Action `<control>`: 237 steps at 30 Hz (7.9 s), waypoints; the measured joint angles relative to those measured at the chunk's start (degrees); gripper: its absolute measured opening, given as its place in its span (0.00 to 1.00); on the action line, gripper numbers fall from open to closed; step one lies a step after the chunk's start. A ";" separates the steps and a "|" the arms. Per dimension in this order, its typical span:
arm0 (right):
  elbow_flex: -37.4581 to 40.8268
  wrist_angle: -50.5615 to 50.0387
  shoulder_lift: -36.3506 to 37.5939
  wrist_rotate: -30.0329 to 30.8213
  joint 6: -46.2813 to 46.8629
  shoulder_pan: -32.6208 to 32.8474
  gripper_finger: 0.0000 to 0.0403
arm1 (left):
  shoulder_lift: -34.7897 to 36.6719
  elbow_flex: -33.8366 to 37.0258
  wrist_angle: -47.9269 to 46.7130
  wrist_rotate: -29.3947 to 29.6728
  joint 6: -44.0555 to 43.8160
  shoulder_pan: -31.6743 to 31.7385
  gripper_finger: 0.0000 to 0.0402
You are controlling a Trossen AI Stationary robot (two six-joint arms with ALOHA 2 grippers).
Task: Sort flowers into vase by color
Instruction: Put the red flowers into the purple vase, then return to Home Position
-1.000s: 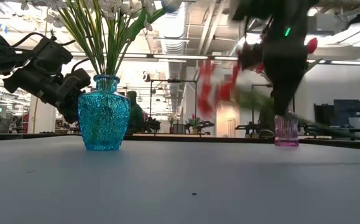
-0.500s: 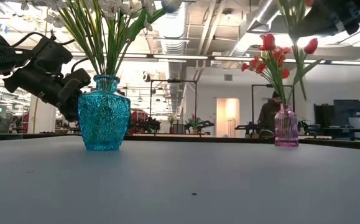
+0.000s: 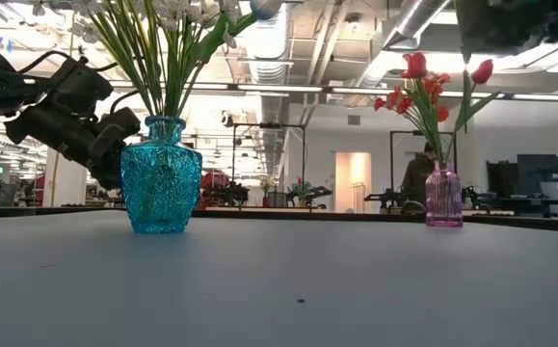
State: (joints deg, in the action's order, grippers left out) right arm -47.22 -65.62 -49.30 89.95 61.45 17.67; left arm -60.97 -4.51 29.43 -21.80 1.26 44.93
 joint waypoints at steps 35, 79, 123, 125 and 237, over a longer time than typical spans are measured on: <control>5.81 52.43 4.35 -28.32 -51.57 -8.68 0.07 | 0.00 0.00 0.92 -1.09 1.13 0.00 0.30; 21.57 70.62 11.58 -42.25 -58.41 -43.97 0.07 | 0.00 0.00 -0.42 -1.38 2.64 0.01 0.30; 10.79 35.50 5.15 -54.53 -48.82 -43.91 0.53 | 0.00 0.00 -0.59 -1.40 1.29 0.00 0.30; 9.11 31.59 5.05 -57.67 -47.92 -43.91 0.55 | 0.00 0.00 -0.59 -1.40 1.29 0.02 0.30; 46.58 84.65 13.31 -80.03 -52.90 -19.75 0.11 | 49.96 4.11 -25.42 8.97 -17.26 -3.91 0.30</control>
State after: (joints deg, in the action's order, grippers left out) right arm -0.64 19.04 -35.99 9.92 8.56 -2.09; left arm -11.00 -0.40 4.01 -12.83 -16.01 41.01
